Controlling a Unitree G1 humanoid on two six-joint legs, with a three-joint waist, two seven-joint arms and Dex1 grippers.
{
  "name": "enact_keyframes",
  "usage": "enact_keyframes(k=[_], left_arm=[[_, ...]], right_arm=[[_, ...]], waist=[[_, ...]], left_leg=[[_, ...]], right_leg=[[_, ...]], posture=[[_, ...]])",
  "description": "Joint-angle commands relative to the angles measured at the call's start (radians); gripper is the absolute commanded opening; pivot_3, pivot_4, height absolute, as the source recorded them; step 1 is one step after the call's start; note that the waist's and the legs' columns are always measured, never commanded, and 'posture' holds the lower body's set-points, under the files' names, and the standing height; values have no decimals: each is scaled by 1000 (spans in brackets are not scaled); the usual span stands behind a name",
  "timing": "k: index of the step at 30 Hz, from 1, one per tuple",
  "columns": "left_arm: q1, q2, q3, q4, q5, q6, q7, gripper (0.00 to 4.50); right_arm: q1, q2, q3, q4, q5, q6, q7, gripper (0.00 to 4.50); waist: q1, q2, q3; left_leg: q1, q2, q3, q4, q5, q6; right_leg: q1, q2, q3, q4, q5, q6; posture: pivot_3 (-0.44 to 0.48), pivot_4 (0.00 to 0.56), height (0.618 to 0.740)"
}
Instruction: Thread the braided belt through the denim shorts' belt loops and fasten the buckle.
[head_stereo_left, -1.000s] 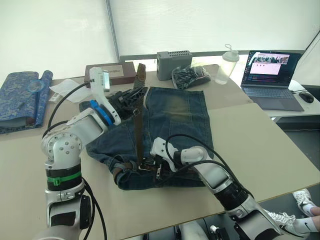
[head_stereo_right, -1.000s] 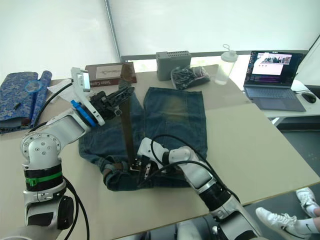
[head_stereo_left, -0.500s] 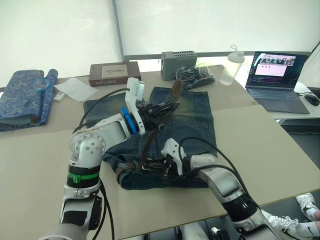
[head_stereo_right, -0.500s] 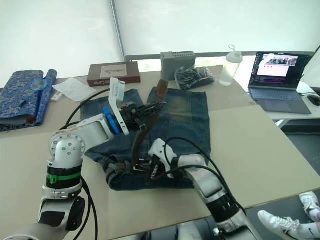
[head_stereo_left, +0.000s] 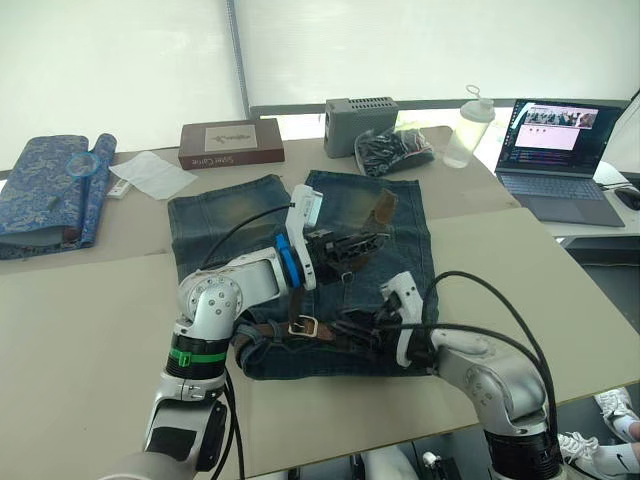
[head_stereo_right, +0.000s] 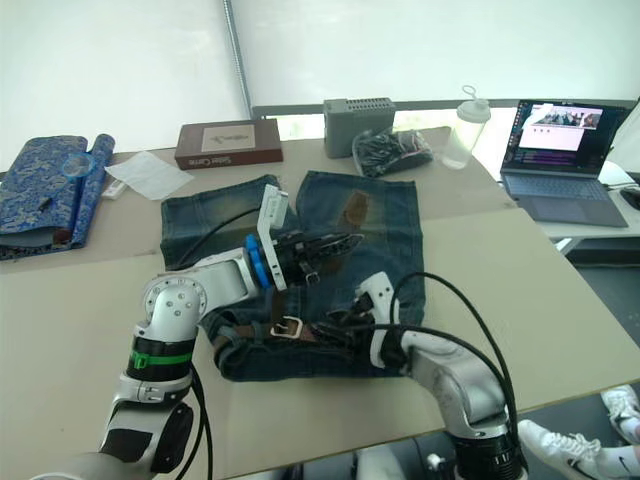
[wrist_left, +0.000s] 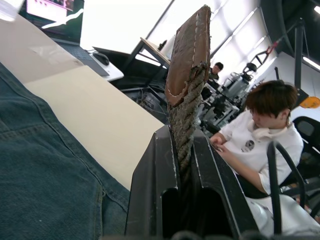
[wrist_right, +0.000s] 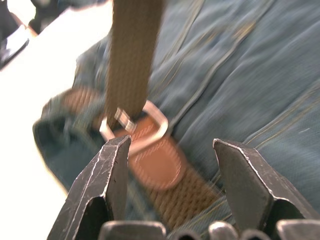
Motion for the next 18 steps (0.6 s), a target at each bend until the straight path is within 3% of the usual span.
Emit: enact_keyframes(k=[1,4,9,16,18], left_arm=[[-11,20,-56,-30,73,-49,-60,0],[-6,48,-113,-31,173,-120,-107,0],[9,94,-209,-46,318,-246,-196,0],[18,116,-298,-20,547,-465,-222,0],[14,124,-340,7,680,-602,-192,0]], right_arm=[[13,42,-198,-115,233,95,-60,2935],[32,26,-256,-148,314,133,-108,2935],[34,-28,-369,-173,464,138,-194,4430],[-12,-86,-394,-136,586,122,-343,4430],[-17,-89,-387,-131,614,133,-416,4430]], waist=[[1,0,0],[3,0,0],[3,2,1],[0,2,1],[0,2,1]], left_leg=[[-1,0,0,0,0,0],[-2,0,0,0,0,1],[-2,0,1,0,0,2],[-2,1,2,0,1,3],[-2,1,3,0,1,4]], right_leg=[[-1,0,0,0,0,0],[-2,0,0,0,0,0],[-2,-2,1,0,0,0],[-2,-2,1,0,0,0],[-2,-4,1,0,0,0]], posture=[[0,150,740],[0,150,740],[0,150,740],[0,150,740],[0,150,740]])
